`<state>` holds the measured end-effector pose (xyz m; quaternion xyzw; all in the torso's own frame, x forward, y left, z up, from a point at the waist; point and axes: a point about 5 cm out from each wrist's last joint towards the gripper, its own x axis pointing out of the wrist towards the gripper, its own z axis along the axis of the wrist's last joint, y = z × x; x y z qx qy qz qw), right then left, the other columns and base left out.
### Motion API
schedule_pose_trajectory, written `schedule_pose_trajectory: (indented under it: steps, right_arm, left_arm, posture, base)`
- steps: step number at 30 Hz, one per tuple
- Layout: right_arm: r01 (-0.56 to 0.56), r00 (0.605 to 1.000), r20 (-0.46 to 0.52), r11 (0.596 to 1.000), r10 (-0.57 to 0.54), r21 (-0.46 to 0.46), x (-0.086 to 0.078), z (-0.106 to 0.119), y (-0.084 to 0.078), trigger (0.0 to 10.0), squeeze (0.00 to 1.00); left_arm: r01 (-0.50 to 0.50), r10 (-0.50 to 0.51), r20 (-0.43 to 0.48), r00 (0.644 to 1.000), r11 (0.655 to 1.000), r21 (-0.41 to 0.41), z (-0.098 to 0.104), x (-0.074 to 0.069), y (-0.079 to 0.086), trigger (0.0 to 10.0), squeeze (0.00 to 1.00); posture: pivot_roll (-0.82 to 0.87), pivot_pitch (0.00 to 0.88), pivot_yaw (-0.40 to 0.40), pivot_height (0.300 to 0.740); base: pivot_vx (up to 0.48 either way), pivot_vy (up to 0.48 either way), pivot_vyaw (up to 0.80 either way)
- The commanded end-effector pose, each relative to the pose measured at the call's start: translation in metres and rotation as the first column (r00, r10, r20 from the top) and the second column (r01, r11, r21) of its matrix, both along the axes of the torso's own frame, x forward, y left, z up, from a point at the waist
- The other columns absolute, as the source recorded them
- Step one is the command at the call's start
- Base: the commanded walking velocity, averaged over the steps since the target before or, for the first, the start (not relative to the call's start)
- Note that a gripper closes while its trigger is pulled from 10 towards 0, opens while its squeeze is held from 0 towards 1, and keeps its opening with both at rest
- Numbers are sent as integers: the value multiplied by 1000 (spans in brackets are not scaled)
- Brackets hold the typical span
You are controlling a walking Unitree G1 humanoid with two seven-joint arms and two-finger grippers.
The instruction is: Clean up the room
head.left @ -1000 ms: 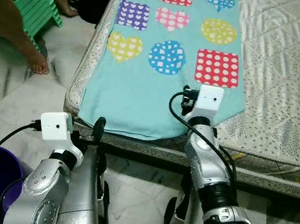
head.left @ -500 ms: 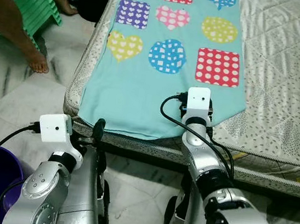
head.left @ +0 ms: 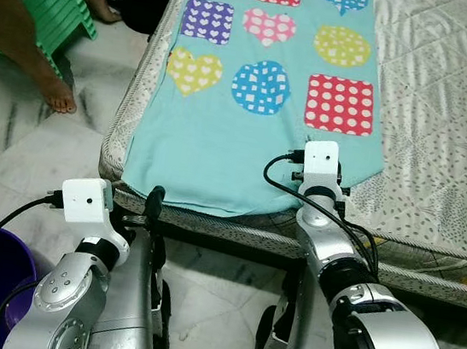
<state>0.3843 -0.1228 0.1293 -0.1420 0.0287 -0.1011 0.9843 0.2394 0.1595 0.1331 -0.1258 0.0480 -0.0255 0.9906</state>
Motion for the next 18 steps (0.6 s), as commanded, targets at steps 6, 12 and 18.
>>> schedule_pose_trajectory:
  steps: [6, 12, 18]
  right_arm:
    - [29, 999, -35, 995, -26, 94, -5, -11, -3, 0, 0]
    - [78, 995, -82, 973, -61, 219, -11, -24, -6, 0, 0]
    - [162, 986, -103, 905, -132, 392, -19, -34, -14, 0, 0]
  left_arm:
    - [-11, 12, -16, 1000, 1000, 14, -2, -3, 4, 10000, 0]
    - [-10, 10, -12, 1000, 1000, 15, -2, -1, 4, 10000, 0]
    - [-15, 16, -10, 1000, 1000, 22, -2, -2, 8, 10000, 0]
  posture:
    - [146, 309, 15, 531]
    - [143, 295, 16, 531]
    - [139, 276, 22, 531]
  base:
    - [0, 0, 0]
    - [0, 0, 0]
    - [0, 0, 0]
